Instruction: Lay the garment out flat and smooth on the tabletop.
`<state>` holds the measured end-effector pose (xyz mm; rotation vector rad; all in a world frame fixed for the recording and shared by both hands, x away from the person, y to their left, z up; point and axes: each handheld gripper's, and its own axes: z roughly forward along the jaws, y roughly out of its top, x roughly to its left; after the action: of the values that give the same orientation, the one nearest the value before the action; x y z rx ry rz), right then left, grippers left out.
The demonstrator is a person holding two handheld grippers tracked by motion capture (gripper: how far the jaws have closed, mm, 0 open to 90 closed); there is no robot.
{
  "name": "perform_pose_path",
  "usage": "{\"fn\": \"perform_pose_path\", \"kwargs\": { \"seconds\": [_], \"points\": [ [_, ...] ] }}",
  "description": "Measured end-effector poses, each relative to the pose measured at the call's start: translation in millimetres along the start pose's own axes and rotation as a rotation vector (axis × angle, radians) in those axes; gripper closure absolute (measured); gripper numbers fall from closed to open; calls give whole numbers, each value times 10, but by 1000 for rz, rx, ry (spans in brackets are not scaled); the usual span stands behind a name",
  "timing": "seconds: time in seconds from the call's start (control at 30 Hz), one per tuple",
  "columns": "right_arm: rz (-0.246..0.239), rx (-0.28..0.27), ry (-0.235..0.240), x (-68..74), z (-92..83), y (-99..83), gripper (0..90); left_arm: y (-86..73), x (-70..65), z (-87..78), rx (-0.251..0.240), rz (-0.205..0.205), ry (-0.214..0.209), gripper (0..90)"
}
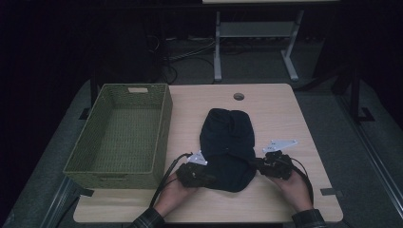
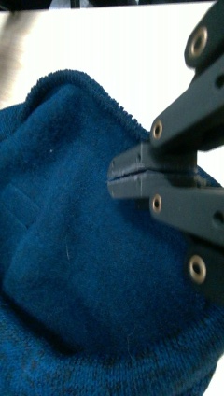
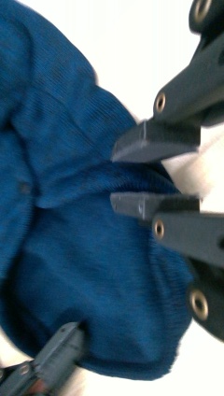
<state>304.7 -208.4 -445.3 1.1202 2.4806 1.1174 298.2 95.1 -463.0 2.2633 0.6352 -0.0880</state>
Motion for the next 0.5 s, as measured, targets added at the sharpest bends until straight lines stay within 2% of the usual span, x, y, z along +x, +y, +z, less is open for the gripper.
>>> {"fn": "perform_pose_path", "kwargs": {
  "seconds": [0.1, 0.17, 0.2, 0.27, 0.37, 0.5],
  "points": [
    [9, -53, 10, -24, -81, 49, 680, 95, -41, -135, -54, 12, -3, 769],
    [26, -82, 12, -53, -131, 86, 703, 158, -42, -210, -83, 14, 11, 774],
    [27, -84, 8, -80, -144, 102, 742, 195, -32, -245, -96, 17, 26, 792],
    [32, -77, -9, -131, -131, 138, 806, 263, 6, -294, -122, 12, 70, 836],
    [42, -62, -23, -240, -34, 188, 879, 370, 133, -291, -142, -27, 146, 893],
    [74, -37, -13, -337, 144, 197, 899, 492, 322, -224, -140, -72, 239, 898]
  ]
}}
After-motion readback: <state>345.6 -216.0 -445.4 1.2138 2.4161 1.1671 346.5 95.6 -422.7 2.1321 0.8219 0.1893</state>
